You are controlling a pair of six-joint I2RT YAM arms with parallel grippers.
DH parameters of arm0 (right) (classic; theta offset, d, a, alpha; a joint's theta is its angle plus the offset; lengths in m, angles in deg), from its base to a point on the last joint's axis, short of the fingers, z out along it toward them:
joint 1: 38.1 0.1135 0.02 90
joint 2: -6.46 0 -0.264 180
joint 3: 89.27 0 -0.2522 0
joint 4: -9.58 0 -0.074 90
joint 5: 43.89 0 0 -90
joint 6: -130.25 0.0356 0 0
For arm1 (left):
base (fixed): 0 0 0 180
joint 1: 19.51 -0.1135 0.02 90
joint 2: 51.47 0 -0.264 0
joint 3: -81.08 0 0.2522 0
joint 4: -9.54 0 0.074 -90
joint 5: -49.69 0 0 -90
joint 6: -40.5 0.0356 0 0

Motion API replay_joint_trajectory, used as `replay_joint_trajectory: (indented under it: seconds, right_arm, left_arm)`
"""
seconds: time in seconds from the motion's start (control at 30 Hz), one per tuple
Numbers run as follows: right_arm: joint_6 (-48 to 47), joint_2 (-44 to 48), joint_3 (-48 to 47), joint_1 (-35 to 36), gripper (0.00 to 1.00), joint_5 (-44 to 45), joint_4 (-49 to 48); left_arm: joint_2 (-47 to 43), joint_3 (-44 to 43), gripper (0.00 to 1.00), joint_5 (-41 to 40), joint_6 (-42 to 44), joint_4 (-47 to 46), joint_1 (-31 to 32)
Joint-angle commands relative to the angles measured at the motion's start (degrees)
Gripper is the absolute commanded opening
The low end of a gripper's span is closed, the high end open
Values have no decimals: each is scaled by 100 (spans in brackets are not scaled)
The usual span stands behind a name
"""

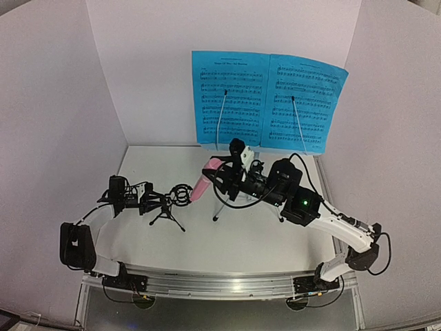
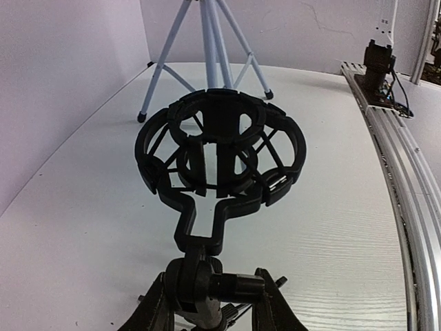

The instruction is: Pack up the instrument practice props

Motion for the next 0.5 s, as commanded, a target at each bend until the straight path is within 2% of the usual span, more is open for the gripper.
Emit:
replay_joint_trajectory:
  seconds: [0.0, 0.47]
  right_arm:
    - [325, 132, 191, 2, 0, -185, -56]
    - [899, -10, 577, 17, 0, -859, -15]
  left_arm:
    - [525, -354, 0, -1113, 207, -760, -198]
    - [2542, -2226, 0, -1033, 264, -1281, -549]
